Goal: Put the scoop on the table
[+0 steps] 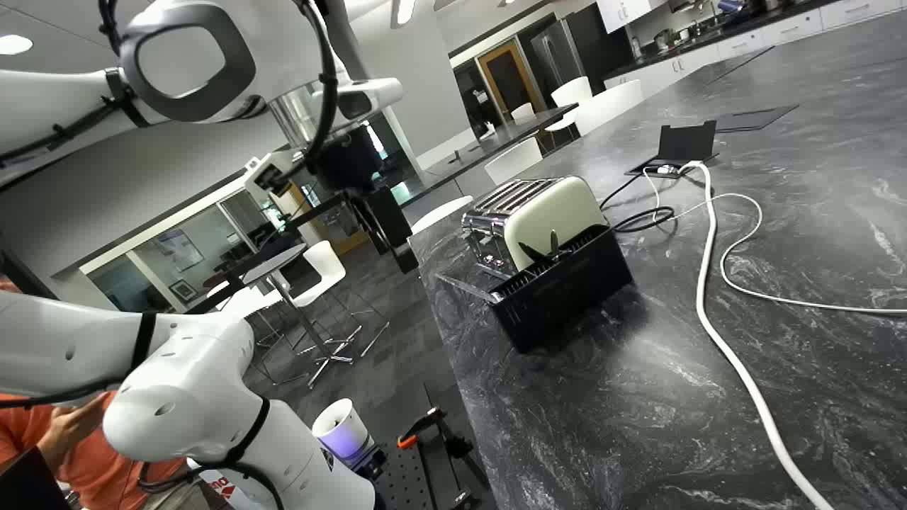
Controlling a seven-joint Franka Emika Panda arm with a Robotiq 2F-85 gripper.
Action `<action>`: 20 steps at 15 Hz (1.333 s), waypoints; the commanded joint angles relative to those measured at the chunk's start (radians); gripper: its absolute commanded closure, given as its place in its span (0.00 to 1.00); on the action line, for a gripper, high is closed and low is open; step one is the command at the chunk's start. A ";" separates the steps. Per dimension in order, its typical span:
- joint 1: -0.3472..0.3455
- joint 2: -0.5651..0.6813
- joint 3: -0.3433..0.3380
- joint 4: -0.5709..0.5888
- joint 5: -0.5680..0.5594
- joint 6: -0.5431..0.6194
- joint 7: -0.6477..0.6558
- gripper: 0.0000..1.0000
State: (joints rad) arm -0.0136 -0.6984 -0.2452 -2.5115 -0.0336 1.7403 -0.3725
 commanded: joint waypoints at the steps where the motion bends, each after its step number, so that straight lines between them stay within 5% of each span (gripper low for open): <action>1: -0.012 0.003 0.010 0.002 0.007 -0.002 -0.006 0.00; 7: 0.035 0.017 0.019 0.003 0.053 0.063 -0.040 0.00; 14: 0.180 0.179 0.137 0.023 0.125 0.468 -0.069 0.00; 20: 0.214 0.374 0.166 0.051 0.117 0.697 -0.122 0.00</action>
State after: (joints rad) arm 0.1961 -0.4266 -0.0756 -2.5056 0.0743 2.3786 -0.4448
